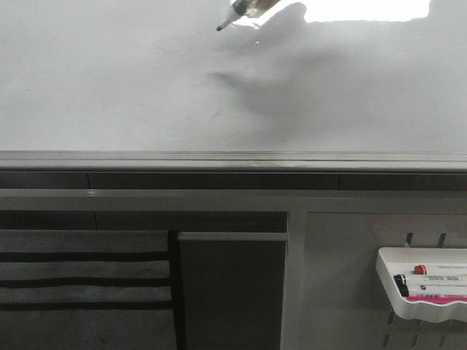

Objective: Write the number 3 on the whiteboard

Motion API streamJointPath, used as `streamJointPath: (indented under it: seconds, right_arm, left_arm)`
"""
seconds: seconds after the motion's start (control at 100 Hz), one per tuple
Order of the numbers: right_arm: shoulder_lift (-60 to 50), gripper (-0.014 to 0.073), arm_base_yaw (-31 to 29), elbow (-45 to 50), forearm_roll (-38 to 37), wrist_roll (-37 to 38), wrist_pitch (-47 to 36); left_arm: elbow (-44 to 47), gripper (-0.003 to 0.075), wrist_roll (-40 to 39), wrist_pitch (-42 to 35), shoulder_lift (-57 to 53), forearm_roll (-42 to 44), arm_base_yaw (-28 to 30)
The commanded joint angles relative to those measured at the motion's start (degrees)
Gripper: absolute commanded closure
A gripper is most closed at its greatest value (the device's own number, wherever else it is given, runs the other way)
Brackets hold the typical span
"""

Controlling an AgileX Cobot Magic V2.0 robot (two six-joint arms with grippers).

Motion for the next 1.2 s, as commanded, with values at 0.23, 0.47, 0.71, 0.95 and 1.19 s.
streamJointPath:
  seconds: [0.23, 0.47, 0.71, 0.95, 1.19]
  right_arm:
    - [3.9, 0.0585, 0.5, -5.8, -2.1, -0.6, -4.1]
    - [2.8, 0.0585, -3.5, -4.6, -6.7, 3.2, 1.1]
    - [5.5, 0.0585, 1.8, -1.5, -2.8, 1.3, -6.8]
    - [4.4, 0.0585, -0.6, 0.2, -4.1, 2.2, -2.3]
    - [2.4, 0.0585, 3.3, 11.4, -0.8, -0.7, -11.2]
  left_arm:
    - [-1.5, 0.0331, -0.7, -3.9, -0.2, -1.6, 0.2]
    - [-1.5, 0.0332, -0.7, -5.0, -0.2, -1.5, 0.2]
    - [-1.5, 0.0332, -0.7, -5.4, -0.2, -1.5, 0.2]
    - [-1.5, 0.0331, -0.7, -5.6, -0.2, -1.3, 0.2]
    - [-1.5, 0.0331, -0.7, -6.4, -0.2, -1.3, 0.2]
